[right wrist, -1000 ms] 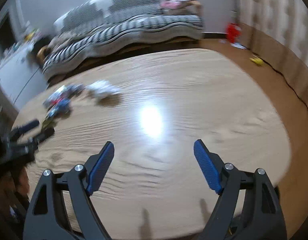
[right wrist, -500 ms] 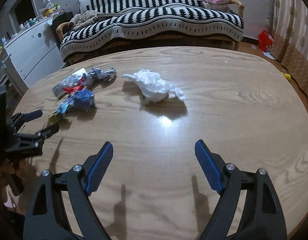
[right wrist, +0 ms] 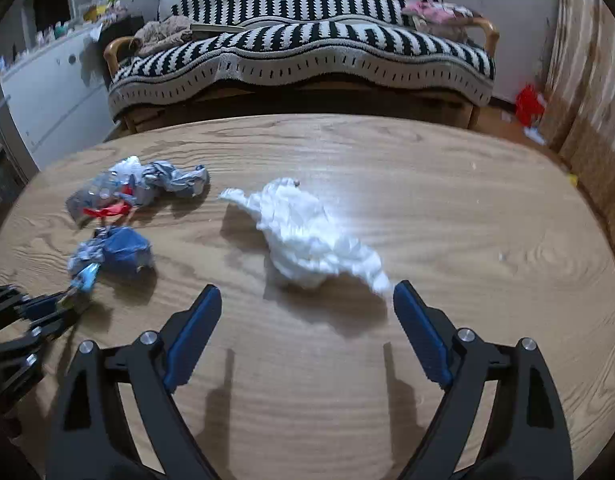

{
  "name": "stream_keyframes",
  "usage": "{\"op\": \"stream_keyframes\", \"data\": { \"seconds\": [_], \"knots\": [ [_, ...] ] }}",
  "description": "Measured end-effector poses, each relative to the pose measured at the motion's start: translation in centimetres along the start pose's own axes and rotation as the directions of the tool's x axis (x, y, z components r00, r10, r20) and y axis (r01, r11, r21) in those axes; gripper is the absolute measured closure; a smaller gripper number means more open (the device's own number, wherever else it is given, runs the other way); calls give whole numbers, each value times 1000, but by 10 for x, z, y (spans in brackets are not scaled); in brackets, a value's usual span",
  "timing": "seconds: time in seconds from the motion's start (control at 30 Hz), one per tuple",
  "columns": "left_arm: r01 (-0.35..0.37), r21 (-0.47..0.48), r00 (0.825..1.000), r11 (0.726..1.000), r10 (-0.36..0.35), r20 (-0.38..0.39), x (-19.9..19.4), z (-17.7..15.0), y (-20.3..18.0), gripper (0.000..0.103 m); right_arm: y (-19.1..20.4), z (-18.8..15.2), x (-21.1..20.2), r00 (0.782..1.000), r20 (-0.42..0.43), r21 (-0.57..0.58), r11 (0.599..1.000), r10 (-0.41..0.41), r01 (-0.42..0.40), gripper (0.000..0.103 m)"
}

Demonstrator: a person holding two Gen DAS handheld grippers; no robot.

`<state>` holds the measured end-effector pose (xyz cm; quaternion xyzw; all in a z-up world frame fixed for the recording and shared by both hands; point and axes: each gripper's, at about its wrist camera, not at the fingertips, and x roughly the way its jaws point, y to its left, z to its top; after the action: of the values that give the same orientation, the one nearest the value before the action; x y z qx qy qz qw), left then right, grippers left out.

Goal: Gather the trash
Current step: 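Grasp the yellow-blue snack wrapper with the left gripper while the right grasps the white tissue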

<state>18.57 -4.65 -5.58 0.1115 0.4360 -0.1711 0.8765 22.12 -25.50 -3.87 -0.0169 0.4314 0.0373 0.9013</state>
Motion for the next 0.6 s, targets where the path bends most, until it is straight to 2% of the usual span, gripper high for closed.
{"op": "stream_keyframes", "data": {
  "seconds": [0.27,0.33,0.37,0.4,0.47,0.6],
  "knots": [
    [12,-27,1000,1000,-12,15,-17,-4,0,87,3,19,30,999,-31,-30,1000,-6,5,19],
    [14,-36,1000,999,-13,17,-20,-1,0,87,0,19,38,999,-50,-23,1000,-2,0,39],
    [14,-37,1000,999,-13,20,-21,0,-2,87,0,18,41,998,-57,-17,1000,2,-3,53],
    [11,-37,1000,999,-10,20,-22,1,-2,87,-1,16,40,999,-47,-10,1000,0,0,71],
    [8,-45,1000,999,-7,20,-24,3,-6,87,-1,14,37,998,-55,-5,1000,8,-8,79],
    [24,-65,999,998,-21,38,-32,12,-16,87,-7,6,9,999,-32,25,999,34,-33,82]
  ]
}}
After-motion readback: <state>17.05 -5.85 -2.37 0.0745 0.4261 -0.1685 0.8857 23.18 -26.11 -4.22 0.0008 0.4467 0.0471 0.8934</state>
